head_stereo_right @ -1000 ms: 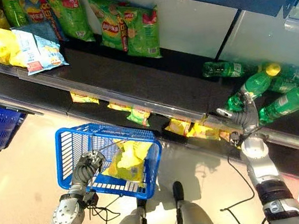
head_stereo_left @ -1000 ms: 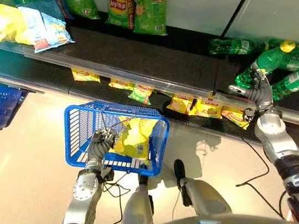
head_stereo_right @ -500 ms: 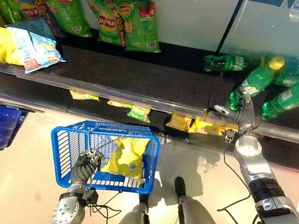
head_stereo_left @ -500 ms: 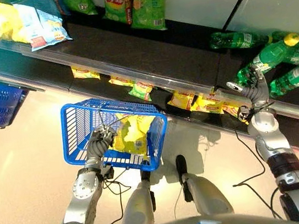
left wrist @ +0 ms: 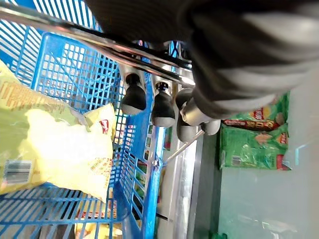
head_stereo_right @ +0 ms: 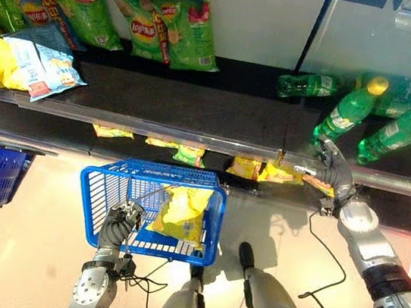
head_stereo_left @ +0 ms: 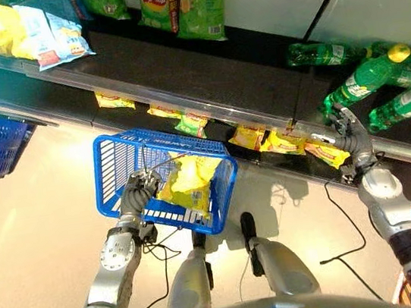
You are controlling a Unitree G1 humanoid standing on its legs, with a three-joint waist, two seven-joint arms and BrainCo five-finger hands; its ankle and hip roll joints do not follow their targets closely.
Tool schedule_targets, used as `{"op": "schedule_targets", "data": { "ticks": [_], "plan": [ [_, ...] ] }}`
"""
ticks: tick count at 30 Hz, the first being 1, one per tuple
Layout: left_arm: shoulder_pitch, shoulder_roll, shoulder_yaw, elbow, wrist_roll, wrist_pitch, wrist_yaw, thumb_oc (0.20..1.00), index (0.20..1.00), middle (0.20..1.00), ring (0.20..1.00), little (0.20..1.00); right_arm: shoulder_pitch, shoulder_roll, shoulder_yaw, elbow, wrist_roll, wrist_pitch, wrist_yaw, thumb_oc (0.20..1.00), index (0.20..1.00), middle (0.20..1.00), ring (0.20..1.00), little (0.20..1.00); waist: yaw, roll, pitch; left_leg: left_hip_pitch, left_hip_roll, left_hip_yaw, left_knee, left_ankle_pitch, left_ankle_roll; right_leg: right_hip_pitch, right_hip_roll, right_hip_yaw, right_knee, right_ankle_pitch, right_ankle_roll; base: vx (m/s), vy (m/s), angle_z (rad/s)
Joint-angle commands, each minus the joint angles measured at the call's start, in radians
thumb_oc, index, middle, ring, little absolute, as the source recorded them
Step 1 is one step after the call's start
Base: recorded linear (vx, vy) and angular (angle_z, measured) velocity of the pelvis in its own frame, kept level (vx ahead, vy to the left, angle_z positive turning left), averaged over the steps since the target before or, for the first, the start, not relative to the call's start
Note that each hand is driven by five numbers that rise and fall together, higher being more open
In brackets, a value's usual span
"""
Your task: Pick up the snacks into the basket
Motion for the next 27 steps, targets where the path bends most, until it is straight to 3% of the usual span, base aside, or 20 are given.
{"op": "schedule_targets", "data": {
  "ticks": [1,8,13,16,19,21,23,27],
  "plan": [
    [-0.029,0.004,0.083,-0.162,-0.044,-0.13,-0.027,0.2,0.2,0.2,0.2,0.2,0.035,-0.058,-0.03,-0.075,0.054,-0.07,0.043,1.0,1.0,1.0,1.0,1.0,-0.002,-0.07,-0.138,-0.008,-0.064,-0.023,0.118,-0.155,0.029,-0.023,-0.061,0.032,-0.027,0.02,0.106,0.06,-0.016,0.0],
    [-0.03,0.0,0.086,-0.144,-0.032,-0.12,-0.051,0.2,0.2,0.2,0.2,0.2,0.079,-0.075,-0.073,-0.071,0.066,-0.071,0.079,1.0,1.0,1.0,1.0,1.0,-0.012,-0.085,-0.19,0.05,-0.047,-0.015,0.084,-0.159,0.028,0.029,-0.057,0.033,-0.071,0.03,0.109,0.04,0.013,-0.01],
    [-0.057,0.01,0.08,-0.135,-0.023,-0.117,-0.045,0.2,0.2,0.2,0.2,0.2,0.089,-0.061,-0.122,-0.003,0.024,-0.061,0.016,1.0,1.0,1.0,1.0,1.0,-0.029,-0.096,-0.199,0.039,-0.047,0.004,0.063,-0.147,0.036,0.003,-0.058,0.047,-0.082,0.059,0.126,-0.04,0.058,-0.07],
    [-0.075,0.018,0.086,-0.132,-0.006,-0.116,-0.026,0.2,0.2,0.2,0.2,0.2,0.078,-0.048,-0.148,0.023,-0.002,-0.058,-0.025,1.0,1.0,1.0,1.0,1.0,-0.036,-0.104,-0.187,0.021,-0.044,0.021,0.085,-0.152,0.047,-0.04,-0.042,0.067,-0.012,0.052,0.139,-0.05,0.047,-0.14],
    [-0.081,0.014,0.102,-0.13,-0.002,-0.124,-0.005,0.2,0.2,0.2,0.2,0.2,0.036,-0.037,-0.164,0.08,-0.04,-0.057,-0.088,1.0,1.0,1.0,1.0,1.0,-0.03,-0.093,-0.173,0.027,-0.029,0.035,0.085,-0.158,0.05,-0.07,-0.062,0.067,0.031,0.059,0.161,0.0,-0.033,-0.35],
    [-0.084,0.007,0.102,-0.135,-0.016,-0.127,0.005,0.2,0.2,0.2,0.2,0.2,0.022,-0.026,-0.192,0.099,-0.043,-0.053,-0.133,1.0,1.0,1.0,1.0,1.0,-0.034,-0.08,-0.17,0.038,-0.015,0.028,0.074,-0.155,0.041,-0.078,-0.08,0.088,0.015,0.069,0.163,0.03,-0.097,-0.35],
    [-0.091,0.009,0.096,-0.137,-0.028,-0.132,0.02,0.2,0.2,0.2,0.2,0.2,0.013,0.0,-0.24,0.095,-0.027,-0.072,-0.2,1.0,1.0,1.0,1.0,1.0,-0.042,-0.065,-0.179,0.062,-0.006,0.008,0.054,-0.155,0.023,-0.087,-0.087,0.152,-0.042,0.085,0.17,0.09,-0.15,-0.08],
    [-0.086,0.006,0.09,-0.133,-0.028,-0.134,0.03,0.2,0.2,0.2,0.2,0.2,0.004,0.01,-0.258,0.079,-0.026,-0.079,-0.238,1.0,1.0,1.0,1.0,1.0,-0.041,-0.058,-0.189,0.083,0.004,-0.004,0.039,-0.153,0.004,-0.087,-0.094,0.151,-0.073,0.096,0.173,0.08,-0.199,-0.07]
  ]
}}
